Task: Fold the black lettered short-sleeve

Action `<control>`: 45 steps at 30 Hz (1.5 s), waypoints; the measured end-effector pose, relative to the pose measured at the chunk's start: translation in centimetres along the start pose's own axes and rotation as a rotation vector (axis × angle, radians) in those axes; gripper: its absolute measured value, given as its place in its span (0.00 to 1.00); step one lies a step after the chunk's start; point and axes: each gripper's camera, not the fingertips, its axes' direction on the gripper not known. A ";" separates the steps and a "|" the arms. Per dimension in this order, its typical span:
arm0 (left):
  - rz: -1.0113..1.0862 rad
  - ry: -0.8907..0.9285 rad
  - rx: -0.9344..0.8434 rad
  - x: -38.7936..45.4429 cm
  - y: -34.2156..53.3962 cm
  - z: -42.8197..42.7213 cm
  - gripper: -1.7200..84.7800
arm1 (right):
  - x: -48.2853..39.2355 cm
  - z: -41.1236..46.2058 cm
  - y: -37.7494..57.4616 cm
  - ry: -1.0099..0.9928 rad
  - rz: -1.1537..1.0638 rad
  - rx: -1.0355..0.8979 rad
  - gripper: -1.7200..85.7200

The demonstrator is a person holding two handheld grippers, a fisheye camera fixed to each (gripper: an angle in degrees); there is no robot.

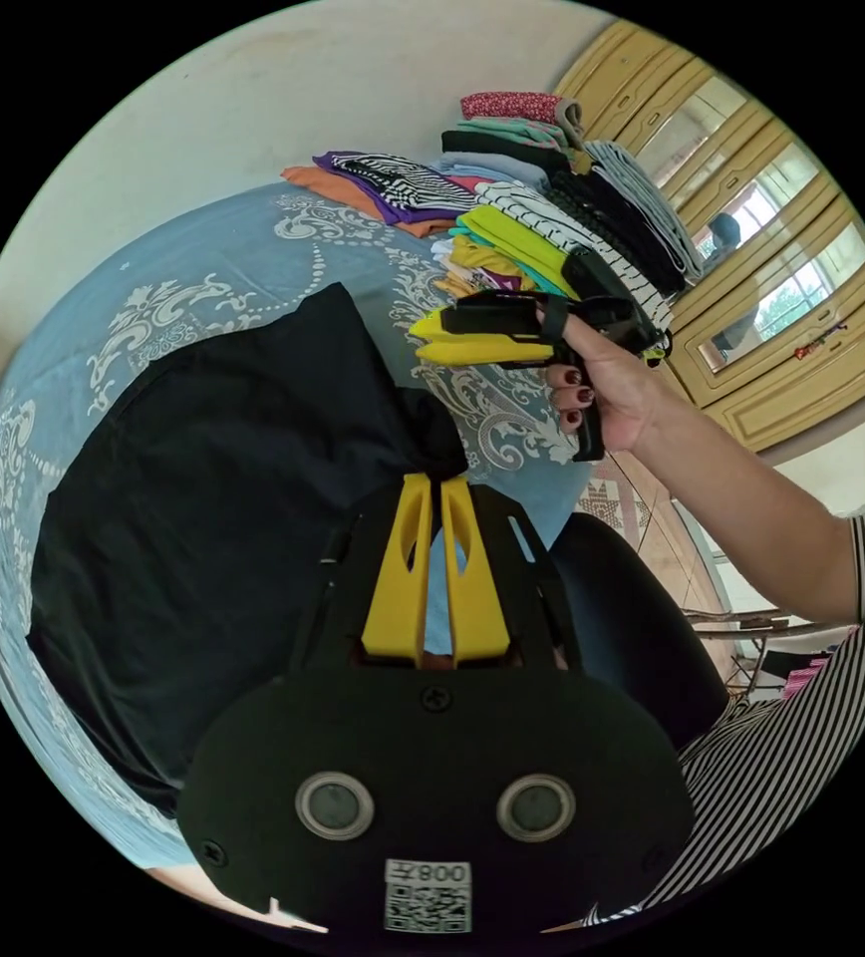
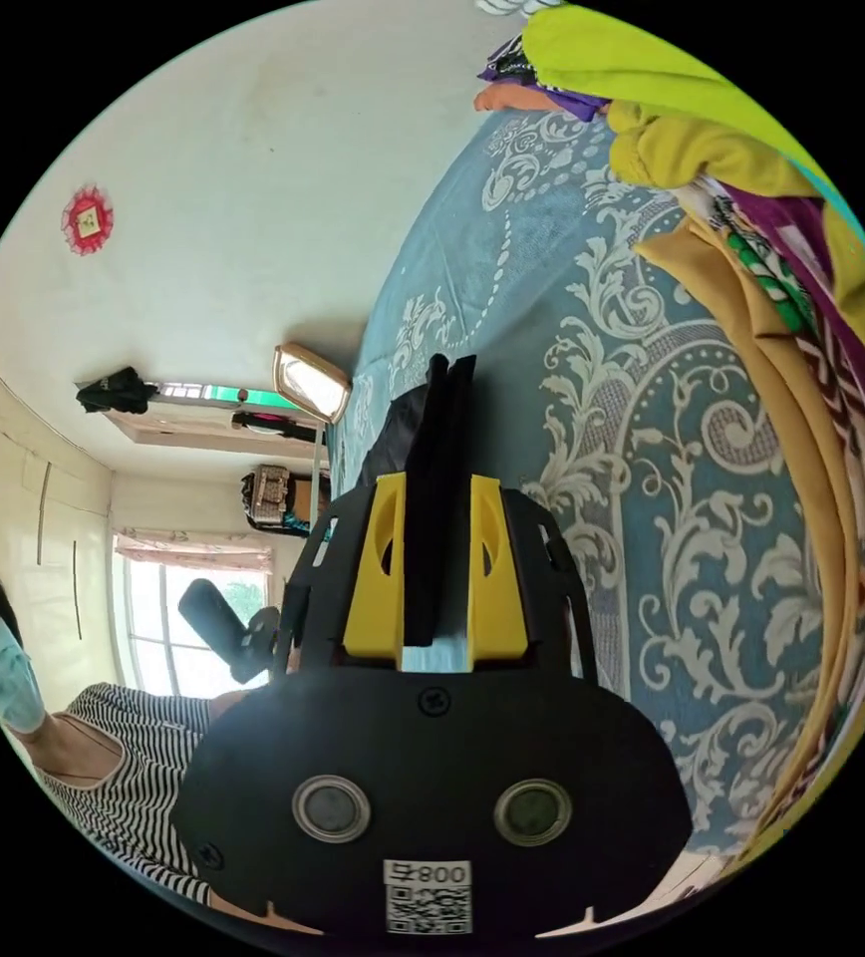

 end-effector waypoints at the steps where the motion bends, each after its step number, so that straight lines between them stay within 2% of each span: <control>1: 0.001 -0.001 -0.001 -0.1 0.1 0.0 0.04 | 0.1 0.9 -1.0 -0.025 0.005 0.005 0.13; 12: 0.028 0.042 -0.006 -2.9 4.1 0.6 0.04 | 1.0 8.5 -6.9 0.022 0.075 -0.013 0.13; 19: 0.034 0.066 0.001 -6.0 8.7 0.0 0.04 | -0.4 14.1 -8.9 0.017 0.081 -0.040 0.06; 25: 0.003 0.116 0.054 -10.5 15.5 -2.8 0.04 | -4.8 17.5 -8.5 -0.052 0.015 0.017 0.04; 33: -0.129 0.110 0.243 -19.8 30.5 -11.0 0.04 | -15.7 26.9 -8.5 -0.086 -0.154 -0.019 0.04; 38: -0.281 0.109 0.343 -27.3 41.8 -15.1 0.04 | -23.3 36.9 -8.2 -0.067 -0.268 -0.092 0.03; 45: -0.493 0.100 0.388 -38.0 58.6 -16.8 0.03 | -28.8 51.0 -7.2 -0.010 -0.304 -0.223 0.03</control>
